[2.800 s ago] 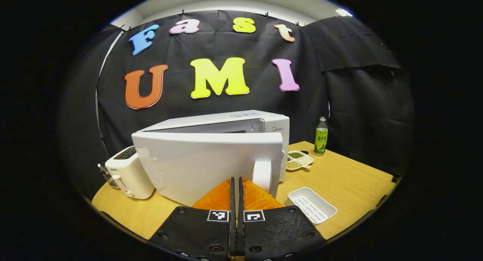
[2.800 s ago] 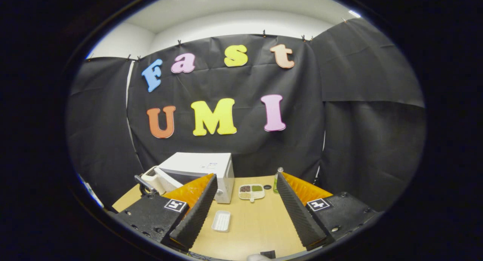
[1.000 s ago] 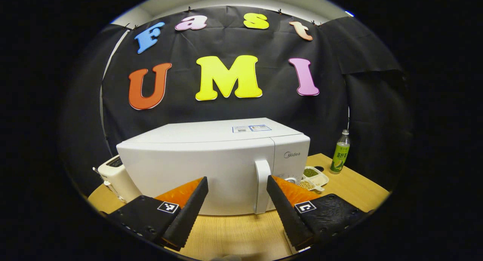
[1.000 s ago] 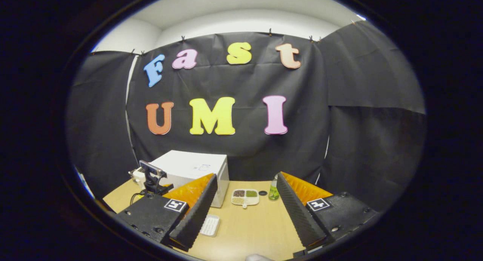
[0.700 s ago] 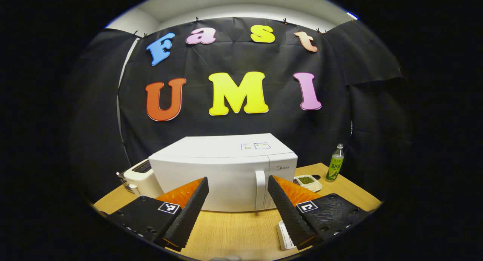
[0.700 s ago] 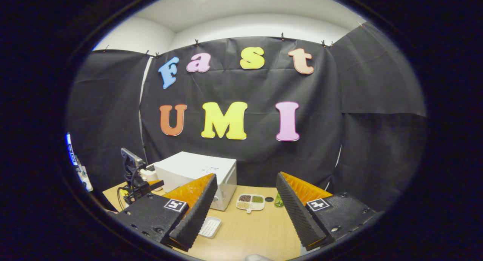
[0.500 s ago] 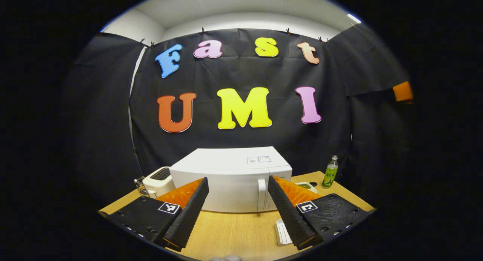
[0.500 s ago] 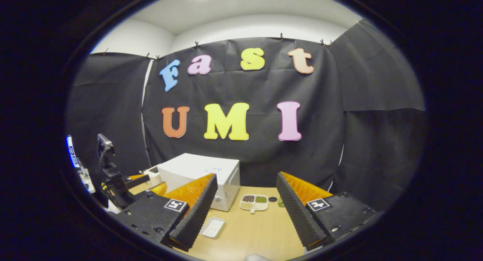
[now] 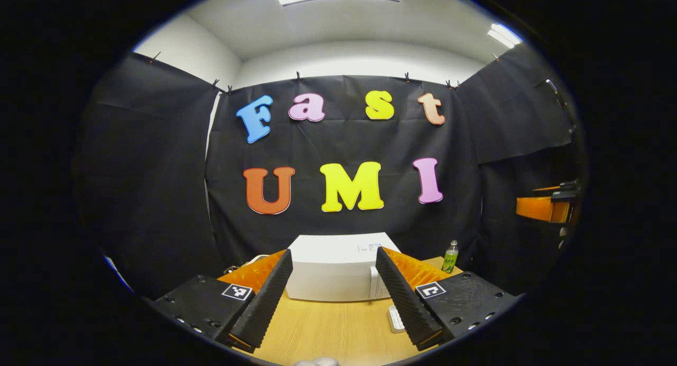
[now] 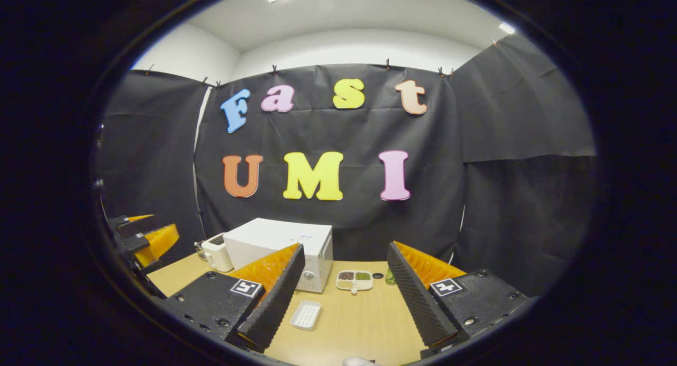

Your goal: Open the microwave oven with the left hand, put the food in, and close the microwave oven.

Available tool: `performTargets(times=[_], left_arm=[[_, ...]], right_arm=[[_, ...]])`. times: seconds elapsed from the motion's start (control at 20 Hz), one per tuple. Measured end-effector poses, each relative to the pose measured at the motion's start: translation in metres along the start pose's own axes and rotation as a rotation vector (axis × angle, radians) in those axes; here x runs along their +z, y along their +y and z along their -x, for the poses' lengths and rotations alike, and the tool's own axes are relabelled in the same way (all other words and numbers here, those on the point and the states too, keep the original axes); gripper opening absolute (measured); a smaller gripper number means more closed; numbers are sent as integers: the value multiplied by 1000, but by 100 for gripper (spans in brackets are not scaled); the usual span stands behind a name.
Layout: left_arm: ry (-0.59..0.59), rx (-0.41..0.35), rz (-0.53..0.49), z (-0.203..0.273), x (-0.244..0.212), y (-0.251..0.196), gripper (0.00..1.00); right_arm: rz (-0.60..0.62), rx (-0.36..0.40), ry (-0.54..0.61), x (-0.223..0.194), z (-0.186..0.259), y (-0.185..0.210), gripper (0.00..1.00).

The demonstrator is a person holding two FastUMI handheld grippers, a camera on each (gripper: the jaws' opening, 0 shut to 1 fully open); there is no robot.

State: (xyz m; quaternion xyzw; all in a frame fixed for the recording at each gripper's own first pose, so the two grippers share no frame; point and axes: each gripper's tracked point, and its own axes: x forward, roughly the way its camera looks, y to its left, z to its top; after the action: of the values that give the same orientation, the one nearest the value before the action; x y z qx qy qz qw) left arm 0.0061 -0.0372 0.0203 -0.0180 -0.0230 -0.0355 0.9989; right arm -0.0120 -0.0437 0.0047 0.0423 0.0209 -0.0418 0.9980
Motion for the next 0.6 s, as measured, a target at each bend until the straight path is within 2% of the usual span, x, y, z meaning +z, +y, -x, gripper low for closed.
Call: performTargets(times=[0.1, 0.15, 0.25, 0.3, 0.35, 0.4, 0.45, 0.6], left_arm=[[-9, 13, -5, 16, 6, 17, 96], [-6, 12, 0, 22, 7, 20, 96], [-13, 9, 4, 31, 14, 26, 96], [-25, 9, 2, 36, 19, 30, 96], [-26, 5, 6, 40, 21, 30, 96], [-32, 4, 8, 44, 25, 32, 89], [-35, 6, 12, 46, 27, 35, 96], [-48, 8, 14, 54, 34, 40, 96]], right_arm=[[-4, 8, -4, 0, 15, 15, 92], [-1, 11, -6, -1, 21, 19, 100], [7, 7, -9, 0, 32, 25, 100], [7, 7, -6, 1, 36, 28, 92], [7, 3, -8, 3, 40, 29, 92], [8, -8, -19, 8, 44, 28, 92], [7, -20, -28, 11, 46, 26, 91], [2, -33, -40, 17, 54, 26, 92]])
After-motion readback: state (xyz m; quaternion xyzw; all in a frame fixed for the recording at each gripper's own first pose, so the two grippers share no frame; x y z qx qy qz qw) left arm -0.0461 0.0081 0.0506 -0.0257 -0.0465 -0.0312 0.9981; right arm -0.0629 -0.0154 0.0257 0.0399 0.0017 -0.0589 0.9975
